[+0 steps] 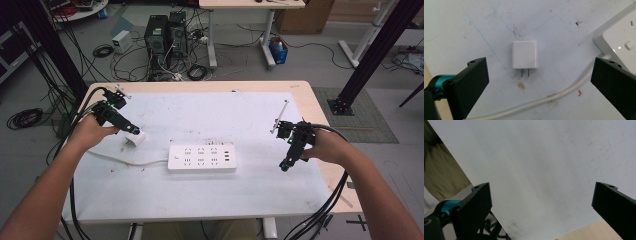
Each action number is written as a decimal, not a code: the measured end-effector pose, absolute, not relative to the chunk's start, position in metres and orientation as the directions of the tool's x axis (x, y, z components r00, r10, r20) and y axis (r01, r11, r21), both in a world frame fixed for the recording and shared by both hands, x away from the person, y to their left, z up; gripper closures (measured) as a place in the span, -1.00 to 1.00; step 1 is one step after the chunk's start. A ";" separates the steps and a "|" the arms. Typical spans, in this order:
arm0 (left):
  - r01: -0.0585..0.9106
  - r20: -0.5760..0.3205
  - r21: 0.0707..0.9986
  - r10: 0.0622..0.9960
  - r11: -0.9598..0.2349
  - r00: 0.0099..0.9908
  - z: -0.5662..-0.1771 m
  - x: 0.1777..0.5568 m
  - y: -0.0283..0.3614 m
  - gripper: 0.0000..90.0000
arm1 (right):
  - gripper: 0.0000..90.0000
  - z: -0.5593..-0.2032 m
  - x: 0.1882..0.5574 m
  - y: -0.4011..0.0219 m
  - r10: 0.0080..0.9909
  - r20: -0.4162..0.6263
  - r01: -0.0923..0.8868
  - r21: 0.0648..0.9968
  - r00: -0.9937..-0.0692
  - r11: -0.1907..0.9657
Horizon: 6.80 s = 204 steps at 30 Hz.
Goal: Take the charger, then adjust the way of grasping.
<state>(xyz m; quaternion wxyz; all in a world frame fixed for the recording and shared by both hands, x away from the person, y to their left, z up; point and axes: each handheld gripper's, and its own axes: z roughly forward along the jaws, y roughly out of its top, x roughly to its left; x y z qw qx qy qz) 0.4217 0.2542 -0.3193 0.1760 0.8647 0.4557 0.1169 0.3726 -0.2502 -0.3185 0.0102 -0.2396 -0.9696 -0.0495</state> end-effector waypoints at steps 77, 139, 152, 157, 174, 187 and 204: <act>0.751 -0.010 0.370 0.806 -0.546 0.591 -0.387 0.445 0.268 -0.05 | -0.95 -0.326 0.370 -0.256 0.485 0.064 0.489 0.076 -0.872 0.869; 0.211 0.027 0.435 0.247 -0.875 0.969 -0.248 0.344 0.158 -0.05 | -0.95 -0.310 0.353 -0.236 0.578 0.061 0.575 0.230 -0.814 0.785; 0.117 0.061 0.412 0.156 -0.904 0.986 -0.259 0.345 0.109 -0.05 | -0.95 -0.303 0.345 -0.221 0.597 0.349 0.688 0.453 -0.722 0.568; 0.067 0.088 0.412 0.113 -0.909 0.990 -0.263 0.342 0.093 -0.05 | -0.95 -0.307 0.345 -0.215 0.566 0.457 0.726 0.476 -0.686 0.496; 0.046 0.085 0.477 0.098 -0.878 0.991 -0.272 0.344 0.064 -0.05 | -0.95 -0.324 0.356 -0.199 0.404 0.787 0.884 0.426 -0.467 0.193; 0.031 0.092 0.484 0.086 -0.874 0.992 -0.274 0.342 0.045 -0.05 | -0.91 -0.328 0.361 -0.172 0.367 0.818 0.896 0.400 -0.444 0.191; 0.025 0.103 0.480 0.085 -0.877 0.991 -0.277 0.343 0.038 -0.05 | -0.42 -0.343 0.366 -0.164 0.310 0.870 0.924 0.354 -0.382 0.145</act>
